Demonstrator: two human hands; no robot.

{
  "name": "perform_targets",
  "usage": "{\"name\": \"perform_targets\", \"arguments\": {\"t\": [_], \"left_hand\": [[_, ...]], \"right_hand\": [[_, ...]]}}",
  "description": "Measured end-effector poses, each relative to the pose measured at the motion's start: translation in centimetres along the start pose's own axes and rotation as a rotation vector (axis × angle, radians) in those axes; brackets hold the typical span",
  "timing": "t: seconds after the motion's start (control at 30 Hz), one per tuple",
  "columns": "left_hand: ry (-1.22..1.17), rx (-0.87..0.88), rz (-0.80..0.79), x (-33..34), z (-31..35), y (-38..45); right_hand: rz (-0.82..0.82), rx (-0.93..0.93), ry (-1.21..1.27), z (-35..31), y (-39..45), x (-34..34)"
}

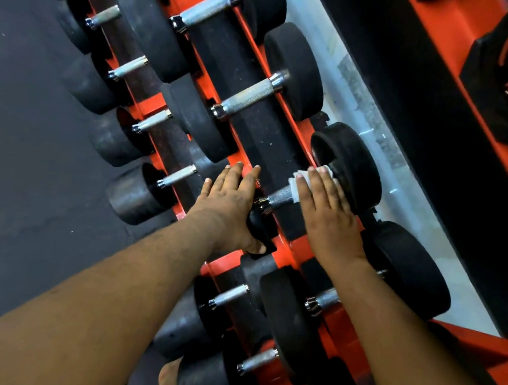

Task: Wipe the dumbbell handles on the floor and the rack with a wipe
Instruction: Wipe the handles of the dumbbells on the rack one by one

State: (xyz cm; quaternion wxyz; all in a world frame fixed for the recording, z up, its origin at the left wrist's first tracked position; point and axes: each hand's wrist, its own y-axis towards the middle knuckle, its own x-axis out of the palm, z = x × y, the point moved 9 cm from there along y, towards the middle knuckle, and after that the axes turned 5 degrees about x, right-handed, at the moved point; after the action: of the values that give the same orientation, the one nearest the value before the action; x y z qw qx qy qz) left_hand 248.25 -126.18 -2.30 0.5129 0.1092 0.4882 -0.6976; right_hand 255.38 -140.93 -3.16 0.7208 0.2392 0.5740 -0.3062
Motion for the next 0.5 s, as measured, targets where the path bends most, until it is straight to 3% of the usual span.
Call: {"name": "perform_targets", "arguments": {"t": [0.13, 0.3, 0.37, 0.5], "left_hand": [[-0.003, 0.004, 0.007, 0.0, 0.0, 0.0], [-0.005, 0.015, 0.003, 0.2, -0.1, 0.1], [-0.001, 0.015, 0.002, 0.1, -0.1, 0.1], [0.003, 0.015, -0.015, 0.1, 0.0, 0.1]], "right_hand": [[-0.041, 0.129, 0.135, -2.2, 0.3, -0.4], [0.012, -0.207, 0.371, -5.6, -0.5, -0.9], [0.044, -0.255, 0.407, -4.9, -0.9, -1.4], [0.056, -0.098, 0.352, -3.0, 0.0, -1.1]]}}
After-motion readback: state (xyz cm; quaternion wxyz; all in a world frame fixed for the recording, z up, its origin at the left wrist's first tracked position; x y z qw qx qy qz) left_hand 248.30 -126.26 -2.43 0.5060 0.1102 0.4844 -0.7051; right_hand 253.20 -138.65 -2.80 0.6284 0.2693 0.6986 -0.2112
